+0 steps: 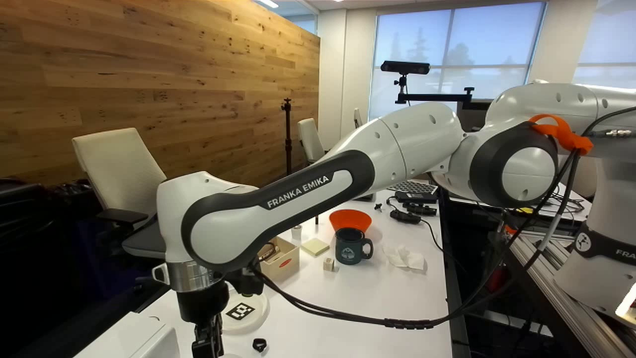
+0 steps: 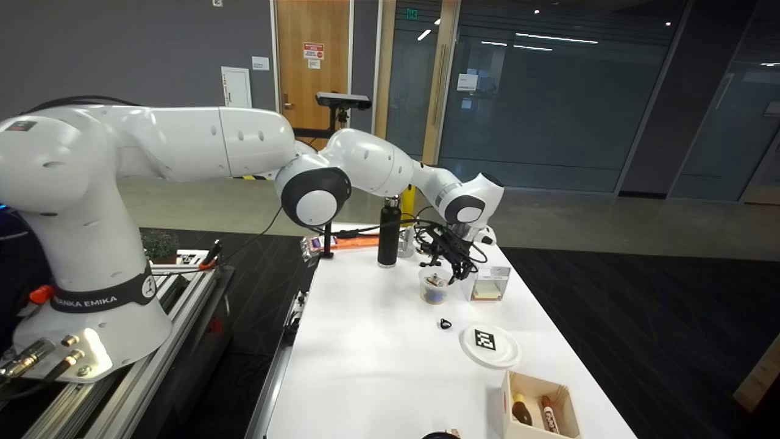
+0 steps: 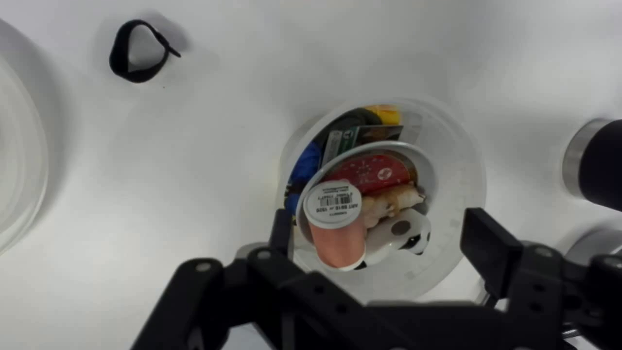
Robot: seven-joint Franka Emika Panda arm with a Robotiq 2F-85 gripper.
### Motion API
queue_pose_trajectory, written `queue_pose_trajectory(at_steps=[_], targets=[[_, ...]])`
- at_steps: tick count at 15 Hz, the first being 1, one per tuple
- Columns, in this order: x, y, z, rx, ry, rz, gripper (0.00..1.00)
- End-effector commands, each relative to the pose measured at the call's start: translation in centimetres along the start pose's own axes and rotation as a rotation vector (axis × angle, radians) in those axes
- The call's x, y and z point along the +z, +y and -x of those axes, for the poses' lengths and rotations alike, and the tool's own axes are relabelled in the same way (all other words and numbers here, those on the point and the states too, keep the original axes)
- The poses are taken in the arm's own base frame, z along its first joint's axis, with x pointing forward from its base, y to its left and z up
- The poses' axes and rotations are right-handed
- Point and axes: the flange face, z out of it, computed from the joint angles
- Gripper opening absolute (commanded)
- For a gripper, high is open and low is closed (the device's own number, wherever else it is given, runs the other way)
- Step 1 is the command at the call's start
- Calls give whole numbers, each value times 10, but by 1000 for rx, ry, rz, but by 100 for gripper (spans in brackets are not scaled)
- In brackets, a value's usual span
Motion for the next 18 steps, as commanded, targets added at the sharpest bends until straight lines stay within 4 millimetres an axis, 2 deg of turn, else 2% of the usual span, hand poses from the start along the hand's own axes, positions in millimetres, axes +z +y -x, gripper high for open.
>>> queue_pose_trajectory(at_steps=[1, 2, 4, 5, 8, 12, 14, 15, 16, 17, 18], targets=[[4, -2, 2, -21, -20, -15, 58], [5, -2, 3, -22, -23, -15, 51], [7, -2, 3, -23, -24, -16, 46], [6, -2, 3, -25, -22, -16, 39], [8, -5, 1, -48, -17, -7, 48], [16, -12, 2, -95, -35, -8, 47], [23, -12, 5, -105, -49, -10, 55], [28, -10, 7, -107, -59, -12, 72], [33, -9, 9, -110, -70, -16, 79], [38, -9, 11, -110, -79, -21, 86], [41, -9, 12, -112, -85, -22, 85]])
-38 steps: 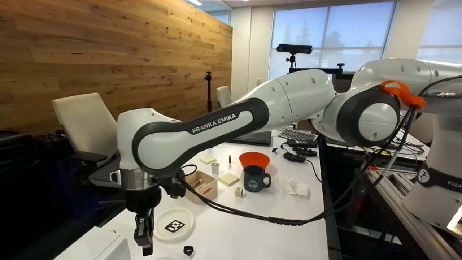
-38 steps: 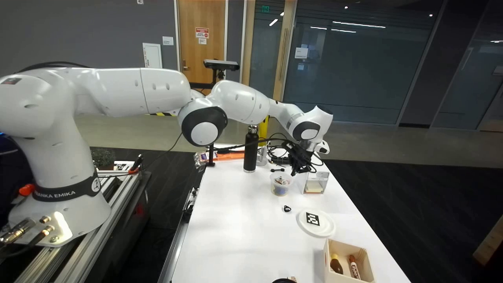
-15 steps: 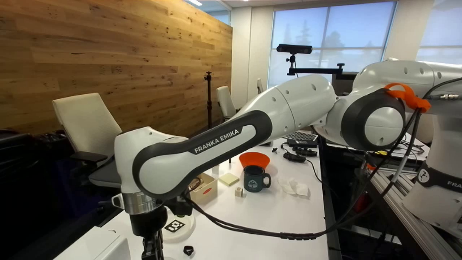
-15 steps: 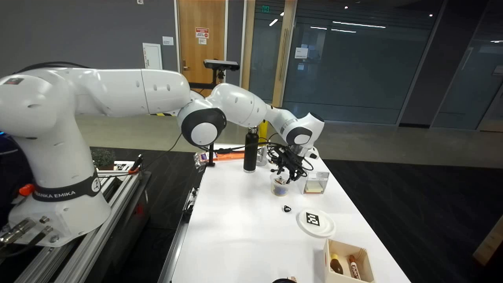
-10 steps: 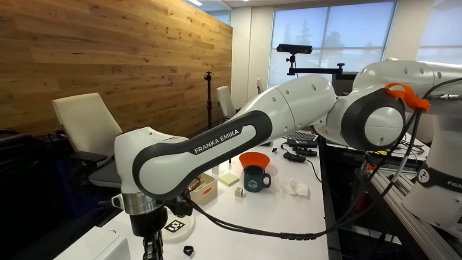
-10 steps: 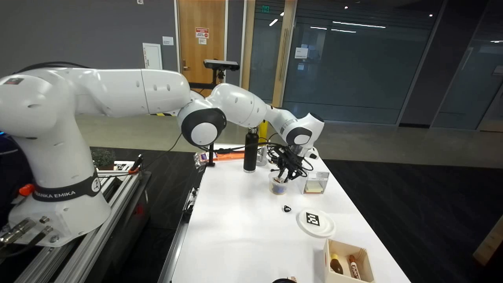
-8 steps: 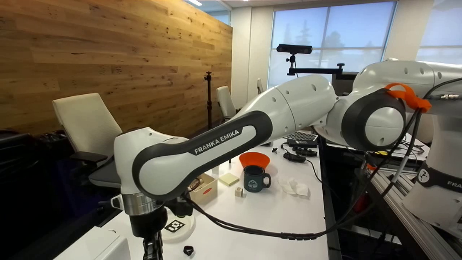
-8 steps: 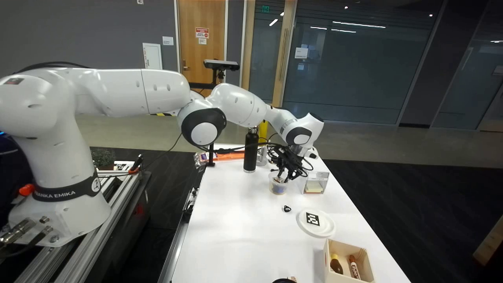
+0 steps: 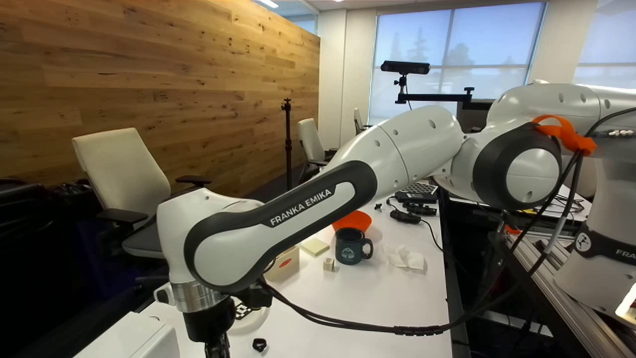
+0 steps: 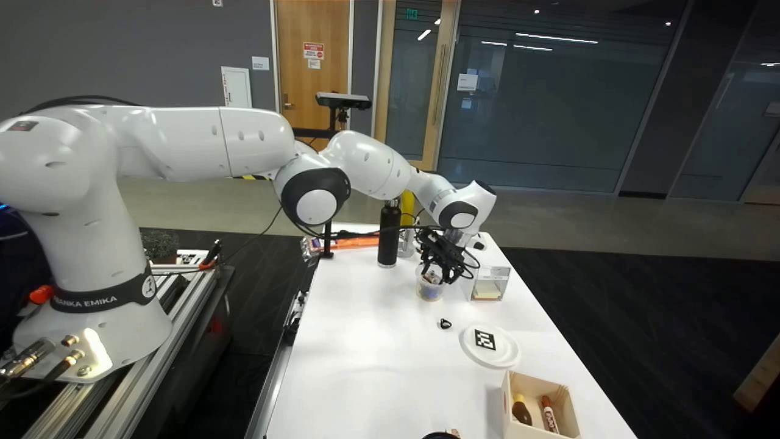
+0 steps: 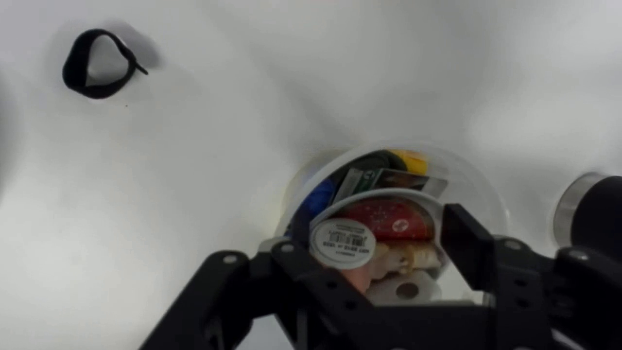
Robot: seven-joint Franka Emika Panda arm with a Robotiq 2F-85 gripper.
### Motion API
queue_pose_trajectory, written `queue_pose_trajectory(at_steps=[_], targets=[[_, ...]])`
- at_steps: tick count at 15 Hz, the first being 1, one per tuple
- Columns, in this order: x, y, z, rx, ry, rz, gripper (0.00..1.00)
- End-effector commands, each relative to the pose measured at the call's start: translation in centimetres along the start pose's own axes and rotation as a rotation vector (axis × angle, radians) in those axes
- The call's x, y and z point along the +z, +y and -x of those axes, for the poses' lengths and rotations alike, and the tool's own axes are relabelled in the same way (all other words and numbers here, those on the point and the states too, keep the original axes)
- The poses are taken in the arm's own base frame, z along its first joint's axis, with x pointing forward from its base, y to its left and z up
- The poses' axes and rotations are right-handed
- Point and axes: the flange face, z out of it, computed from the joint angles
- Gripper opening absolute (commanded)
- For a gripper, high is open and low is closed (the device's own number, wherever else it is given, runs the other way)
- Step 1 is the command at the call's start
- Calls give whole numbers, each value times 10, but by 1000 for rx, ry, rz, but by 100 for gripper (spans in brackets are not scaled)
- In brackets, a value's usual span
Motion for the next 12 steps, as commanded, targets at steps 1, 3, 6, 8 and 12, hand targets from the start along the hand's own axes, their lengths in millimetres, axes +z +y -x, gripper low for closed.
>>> queue_pose_trajectory(at_steps=[1, 3, 6, 8, 12], targets=[[15, 2, 6, -27, -34, -15, 72], [18, 1, 6, -27, -36, -16, 55], [14, -1, 4, -27, -26, -9, 34], [13, -4, 3, -33, -26, -5, 19], [9, -5, 1, -34, -20, 6, 0]])
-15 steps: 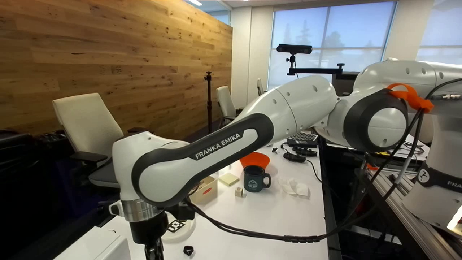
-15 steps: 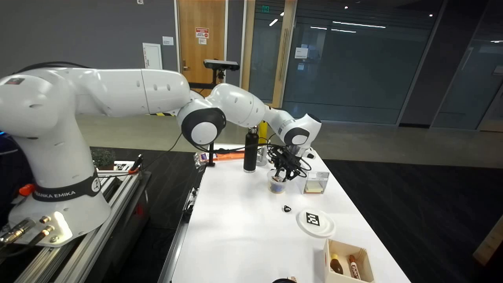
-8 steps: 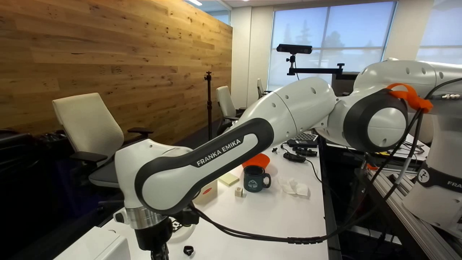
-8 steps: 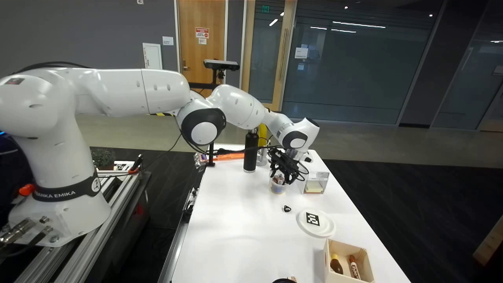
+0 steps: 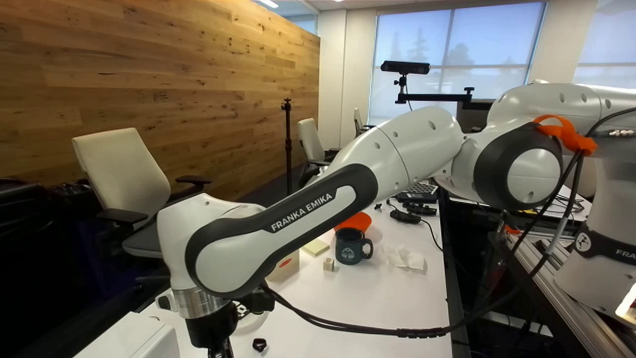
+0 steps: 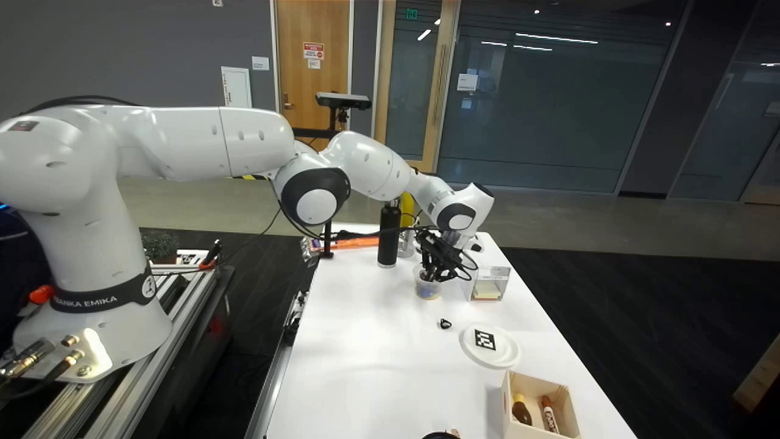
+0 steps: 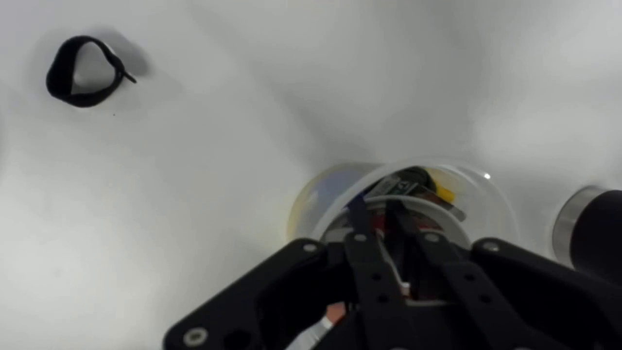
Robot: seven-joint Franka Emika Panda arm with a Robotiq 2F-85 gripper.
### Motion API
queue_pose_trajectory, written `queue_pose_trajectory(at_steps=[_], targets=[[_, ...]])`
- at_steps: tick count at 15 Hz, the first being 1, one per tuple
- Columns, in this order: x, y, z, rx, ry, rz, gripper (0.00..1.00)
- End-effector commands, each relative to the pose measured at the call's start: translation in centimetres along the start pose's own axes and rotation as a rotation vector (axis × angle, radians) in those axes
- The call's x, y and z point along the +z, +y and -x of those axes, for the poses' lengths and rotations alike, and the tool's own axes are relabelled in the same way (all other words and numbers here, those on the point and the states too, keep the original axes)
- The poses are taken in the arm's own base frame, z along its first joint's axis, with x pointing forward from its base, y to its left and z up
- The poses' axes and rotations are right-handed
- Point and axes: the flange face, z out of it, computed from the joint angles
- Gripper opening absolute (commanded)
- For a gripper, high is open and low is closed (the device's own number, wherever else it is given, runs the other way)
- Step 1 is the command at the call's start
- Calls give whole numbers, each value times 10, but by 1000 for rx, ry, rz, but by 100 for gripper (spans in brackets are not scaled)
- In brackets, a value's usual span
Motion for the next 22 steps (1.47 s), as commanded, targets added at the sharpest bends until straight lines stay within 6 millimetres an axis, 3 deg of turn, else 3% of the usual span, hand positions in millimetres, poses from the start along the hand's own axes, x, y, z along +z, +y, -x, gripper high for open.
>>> queue_pose_trajectory(at_steps=[1, 3, 4, 6, 16, 20, 22], targets=[[-1, -2, -1, -23, -3, 14, 0], [-3, -3, -1, -24, -4, 20, 1], [-3, -3, -2, -25, -5, 20, 29], [-3, -3, -1, -25, -7, 20, 30], [-7, 5, 1, -8, -7, 21, 99], [-11, 9, 1, -2, 2, 31, 99], [-12, 8, 0, -2, 7, 28, 93]])
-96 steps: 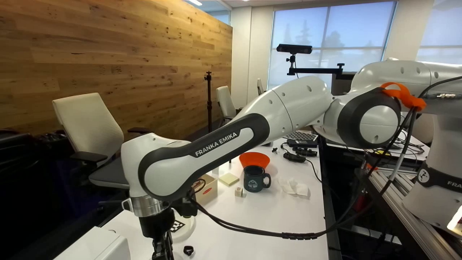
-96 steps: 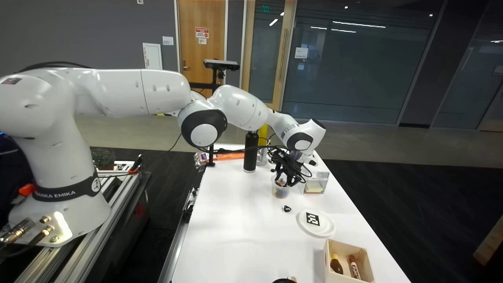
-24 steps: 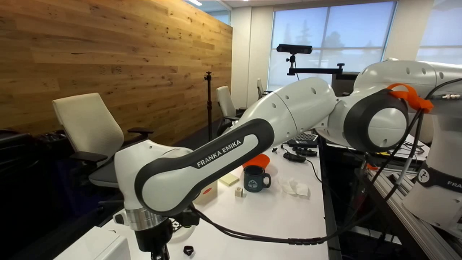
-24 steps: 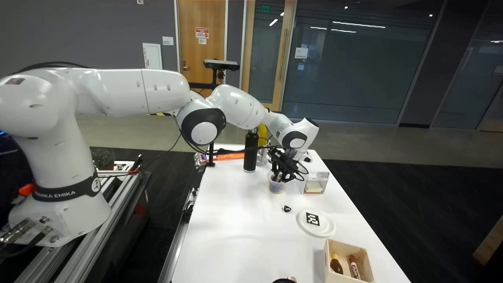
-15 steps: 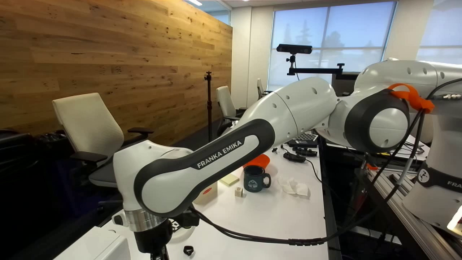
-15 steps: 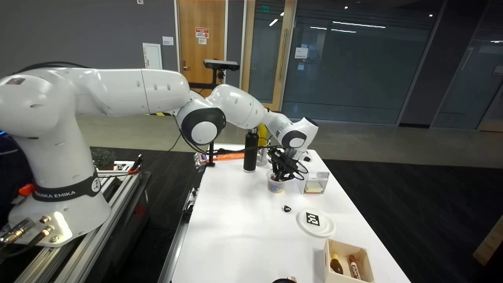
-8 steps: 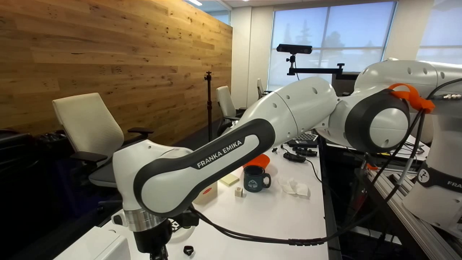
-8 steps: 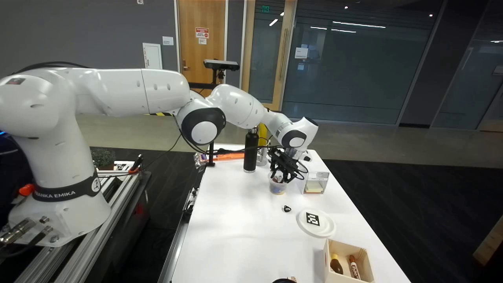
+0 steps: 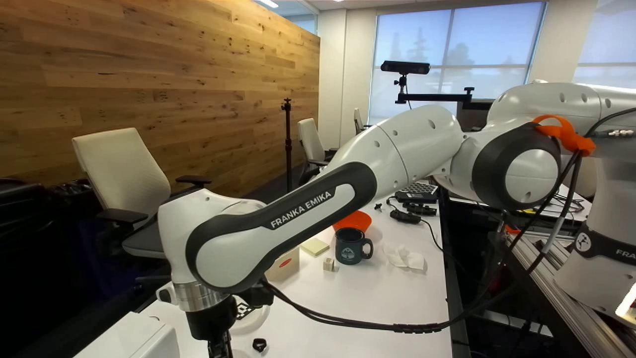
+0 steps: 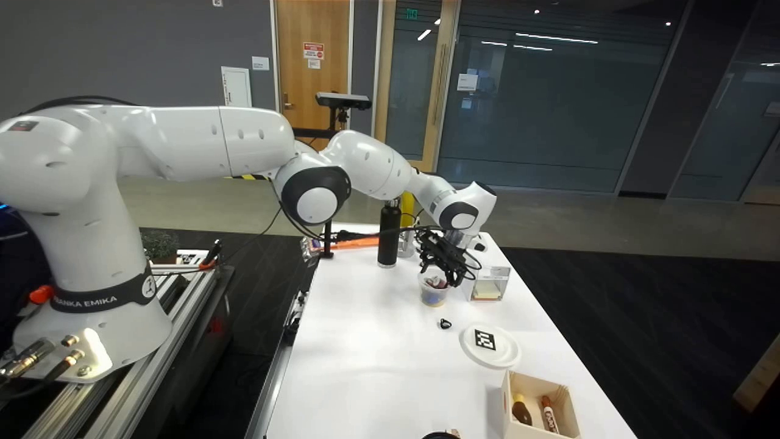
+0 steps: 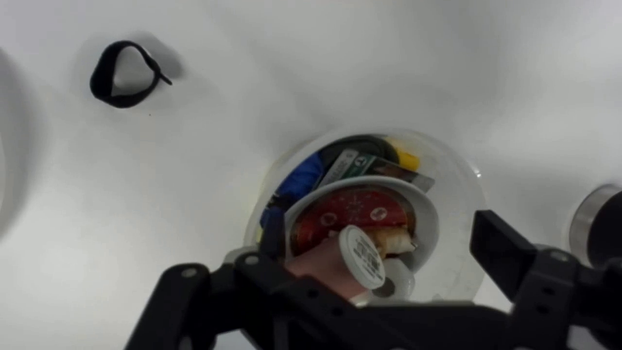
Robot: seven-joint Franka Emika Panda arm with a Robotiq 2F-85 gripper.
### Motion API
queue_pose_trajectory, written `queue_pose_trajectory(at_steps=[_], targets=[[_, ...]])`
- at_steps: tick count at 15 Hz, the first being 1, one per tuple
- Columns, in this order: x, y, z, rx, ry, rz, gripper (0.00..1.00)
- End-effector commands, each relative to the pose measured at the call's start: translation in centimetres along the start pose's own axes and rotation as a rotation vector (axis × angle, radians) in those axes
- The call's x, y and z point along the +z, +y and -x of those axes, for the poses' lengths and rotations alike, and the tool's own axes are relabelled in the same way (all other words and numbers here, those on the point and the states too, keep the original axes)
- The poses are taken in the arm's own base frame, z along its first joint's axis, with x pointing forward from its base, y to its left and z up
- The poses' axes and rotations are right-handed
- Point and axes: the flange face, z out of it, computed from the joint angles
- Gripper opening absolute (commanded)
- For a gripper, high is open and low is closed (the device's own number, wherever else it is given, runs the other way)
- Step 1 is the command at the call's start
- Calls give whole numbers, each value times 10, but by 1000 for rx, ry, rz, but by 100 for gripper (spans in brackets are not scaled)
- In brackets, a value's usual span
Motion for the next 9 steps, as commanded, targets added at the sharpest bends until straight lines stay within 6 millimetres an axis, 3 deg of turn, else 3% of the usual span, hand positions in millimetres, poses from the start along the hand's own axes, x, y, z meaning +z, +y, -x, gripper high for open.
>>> queue_pose_trajectory(at_steps=[1, 3, 4, 7, 9], targets=[[-4, -3, -2, -12, 3, 5, 85], [-3, -5, -2, -17, 0, 6, 65], [-2, -7, -3, -19, -1, 6, 61], [-1, -13, -5, -26, 3, 0, 54], [-1, -16, -6, -28, 2, 3, 62]])
